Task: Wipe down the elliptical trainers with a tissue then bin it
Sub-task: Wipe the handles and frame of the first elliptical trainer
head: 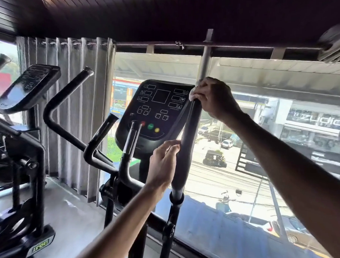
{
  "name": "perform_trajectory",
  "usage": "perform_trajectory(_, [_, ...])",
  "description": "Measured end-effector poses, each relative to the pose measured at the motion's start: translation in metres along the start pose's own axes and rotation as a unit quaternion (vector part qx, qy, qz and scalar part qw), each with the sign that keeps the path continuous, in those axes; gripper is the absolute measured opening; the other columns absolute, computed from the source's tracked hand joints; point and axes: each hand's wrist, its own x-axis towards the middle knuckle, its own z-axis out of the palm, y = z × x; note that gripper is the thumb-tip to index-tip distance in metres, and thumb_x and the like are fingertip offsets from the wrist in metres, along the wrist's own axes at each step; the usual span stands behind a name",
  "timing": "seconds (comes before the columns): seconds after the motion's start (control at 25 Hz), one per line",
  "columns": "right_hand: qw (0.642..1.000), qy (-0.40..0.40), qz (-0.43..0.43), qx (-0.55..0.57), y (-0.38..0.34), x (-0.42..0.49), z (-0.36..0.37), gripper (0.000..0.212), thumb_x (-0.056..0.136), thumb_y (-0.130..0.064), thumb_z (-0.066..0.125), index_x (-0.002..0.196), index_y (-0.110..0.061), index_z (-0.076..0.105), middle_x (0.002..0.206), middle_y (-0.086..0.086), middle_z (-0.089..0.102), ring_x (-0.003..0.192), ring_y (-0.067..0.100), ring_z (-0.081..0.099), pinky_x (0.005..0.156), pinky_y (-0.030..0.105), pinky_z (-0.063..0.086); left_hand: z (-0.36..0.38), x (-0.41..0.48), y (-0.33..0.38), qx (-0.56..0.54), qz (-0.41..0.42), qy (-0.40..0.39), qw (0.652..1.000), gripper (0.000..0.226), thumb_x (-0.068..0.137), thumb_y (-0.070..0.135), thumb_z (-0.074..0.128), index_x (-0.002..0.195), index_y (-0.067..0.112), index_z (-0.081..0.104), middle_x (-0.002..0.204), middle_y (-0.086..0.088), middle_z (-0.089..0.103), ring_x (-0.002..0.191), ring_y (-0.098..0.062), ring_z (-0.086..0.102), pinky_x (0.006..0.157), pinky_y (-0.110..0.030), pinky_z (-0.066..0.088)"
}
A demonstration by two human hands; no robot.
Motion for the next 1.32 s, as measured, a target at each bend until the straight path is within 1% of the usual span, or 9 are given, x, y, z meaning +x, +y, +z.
perform_trajectory(0.12, [0.989,0.105,0.085,0.066,-0.023,-0.054,0.003,0.015,0.09,-0.016,0.071,0.101,-0.02,0.08,0.093,0.004,0.072,0.082,0.018,0.067,0.076,0.029,0.054,-0.011,0.007,0.001,0.007,-0.024,-0.037,0.999,0.029,0.088,0.037,0.056,0.108,0.033,0.077,0.104,0.005,0.079,0.107,-0.02,0.072,0.095,-0.046,0.057])
perform_trajectory(0.36, [0.939,0.188,0.235,0.164,-0.098,-0.132,0.013,0.014,0.092,-0.022,0.072,0.103,-0.017,0.079,0.101,-0.005,0.075,0.089,0.004,0.068,0.069,0.025,0.057,-0.029,0.014,0.008,-0.025,-0.053,-0.129,0.99,0.022,0.102,0.01,0.059,0.118,0.017,0.073,0.1,-0.002,0.08,0.088,-0.012,0.077,0.062,-0.02,0.057])
perform_trajectory(0.56, [0.941,0.175,0.266,0.109,-0.135,-0.156,0.01,0.015,0.095,-0.016,0.069,0.105,-0.015,0.079,0.104,-0.004,0.074,0.093,0.0,0.065,0.08,0.017,0.053,-0.034,0.019,0.005,-0.027,-0.035,-0.158,0.986,0.027,0.098,0.009,0.064,0.123,0.019,0.07,0.111,0.0,0.077,0.107,-0.02,0.074,0.081,-0.032,0.063])
perform_trajectory(0.68, [0.931,0.162,0.301,0.128,-0.159,-0.165,-0.002,0.013,0.095,-0.021,0.07,0.103,-0.017,0.08,0.101,-0.007,0.076,0.091,0.001,0.069,0.075,0.017,0.054,-0.042,0.013,0.001,0.016,0.055,-0.155,0.986,0.041,0.089,0.015,0.073,0.128,0.026,0.066,0.122,0.009,0.072,0.11,-0.015,0.071,0.096,-0.045,0.059])
perform_trajectory(0.8, [0.91,0.14,0.339,0.196,-0.177,-0.168,-0.012,0.011,0.093,-0.018,0.072,0.1,-0.018,0.08,0.096,-0.008,0.078,0.087,0.0,0.071,0.071,0.016,0.053,-0.058,0.008,0.009,0.07,0.155,-0.181,0.969,0.04,0.086,0.026,0.077,0.125,0.031,0.069,0.123,0.017,0.071,0.107,-0.009,0.07,0.094,-0.042,0.057])
perform_trajectory(0.96, [0.881,0.124,0.38,0.253,-0.196,-0.165,-0.022,0.011,0.092,-0.018,0.072,0.096,-0.026,0.077,0.092,-0.008,0.078,0.088,0.004,0.073,0.077,0.027,0.058,-0.082,0.007,0.021,0.037,0.098,-0.237,0.966,0.014,0.086,0.021,0.083,0.099,0.018,0.079,0.097,0.007,0.079,0.094,-0.008,0.074,0.09,-0.052,0.061])
perform_trajectory(1.16, [0.84,0.102,0.436,0.307,-0.209,-0.165,-0.028,0.02,0.086,-0.022,0.081,0.105,-0.021,0.075,0.098,-0.006,0.078,0.09,0.01,0.074,0.079,0.037,0.062,-0.088,0.006,0.027,-0.011,0.053,-0.247,0.967,0.01,0.088,0.015,0.08,0.088,0.012,0.071,0.087,0.004,0.077,0.09,-0.013,0.075,0.086,-0.049,0.063])
perform_trajectory(1.24, [0.852,0.084,0.437,0.276,-0.211,-0.167,-0.029,0.029,0.082,-0.028,0.084,0.107,-0.019,0.075,0.098,-0.006,0.077,0.089,0.009,0.074,0.077,0.032,0.061,-0.086,0.006,0.029,-0.019,0.06,-0.253,0.965,0.013,0.087,0.016,0.081,0.087,0.013,0.068,0.09,-0.003,0.078,0.091,-0.021,0.077,0.08,-0.043,0.065])
perform_trajectory(1.32, [0.863,0.106,0.432,0.239,-0.209,-0.164,-0.035,0.019,0.084,-0.028,0.082,0.101,-0.022,0.078,0.092,-0.007,0.077,0.084,0.008,0.074,0.078,0.035,0.06,-0.082,0.007,0.031,-0.013,0.079,-0.248,0.965,0.014,0.087,0.016,0.081,0.087,0.016,0.067,0.09,-0.006,0.079,0.086,-0.023,0.077,0.073,-0.038,0.064])
